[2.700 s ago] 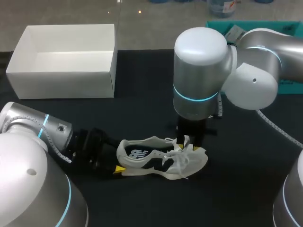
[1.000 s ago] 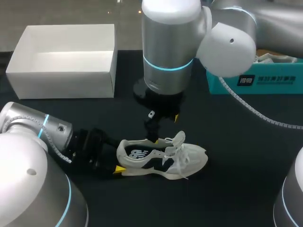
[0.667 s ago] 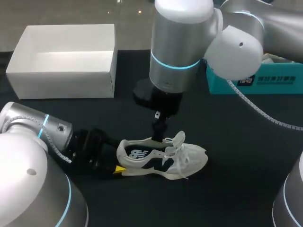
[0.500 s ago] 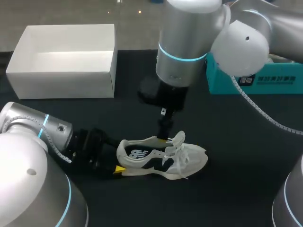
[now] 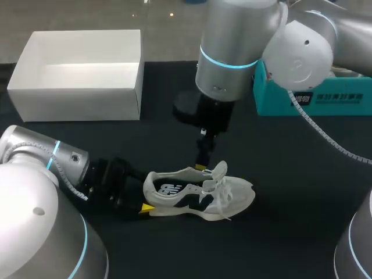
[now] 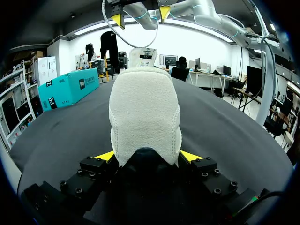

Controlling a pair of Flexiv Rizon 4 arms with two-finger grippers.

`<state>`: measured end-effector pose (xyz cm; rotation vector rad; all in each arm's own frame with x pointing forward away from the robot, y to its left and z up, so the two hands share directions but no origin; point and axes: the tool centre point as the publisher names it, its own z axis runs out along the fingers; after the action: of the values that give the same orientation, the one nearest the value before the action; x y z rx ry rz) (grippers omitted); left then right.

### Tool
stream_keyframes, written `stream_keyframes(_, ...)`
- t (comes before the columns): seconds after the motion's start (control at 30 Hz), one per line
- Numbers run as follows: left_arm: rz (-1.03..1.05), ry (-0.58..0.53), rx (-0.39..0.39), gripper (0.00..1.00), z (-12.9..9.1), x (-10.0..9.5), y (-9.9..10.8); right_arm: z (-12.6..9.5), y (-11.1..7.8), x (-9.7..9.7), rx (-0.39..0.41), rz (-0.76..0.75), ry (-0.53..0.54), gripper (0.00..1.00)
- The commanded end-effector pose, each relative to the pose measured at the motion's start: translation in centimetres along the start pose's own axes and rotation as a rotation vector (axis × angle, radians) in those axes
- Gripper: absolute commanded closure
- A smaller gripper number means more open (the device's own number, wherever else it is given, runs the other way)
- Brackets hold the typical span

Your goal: Take the shoe out of the shoebox, open the shoe tongue, remove and reinsert the insole, then place the shoe into the shoebox

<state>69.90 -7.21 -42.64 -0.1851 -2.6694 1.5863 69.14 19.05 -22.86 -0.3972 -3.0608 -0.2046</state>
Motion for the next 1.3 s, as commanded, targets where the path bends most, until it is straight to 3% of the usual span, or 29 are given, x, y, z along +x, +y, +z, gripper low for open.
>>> stream_keyframes(0.03, 0.000, -0.001, -0.003, 1.00, 0.8, 0.5, 0.6, 0.9, 0.2, -0.5, -0.011, 0.000, 0.028, 1.00)
stream_keyframes(0.4, 0.000, -0.001, -0.003, 1.00, 0.8, 0.5, 0.6, 3.6, 1.5, -0.6, -0.038, -0.007, 0.090, 1.00)
stream_keyframes(1.3, 0.000, -0.001, -0.003, 1.00, 0.8, 0.5, 0.6, 3.9, 2.0, -0.8, -0.026, -0.009, 0.114, 1.00)
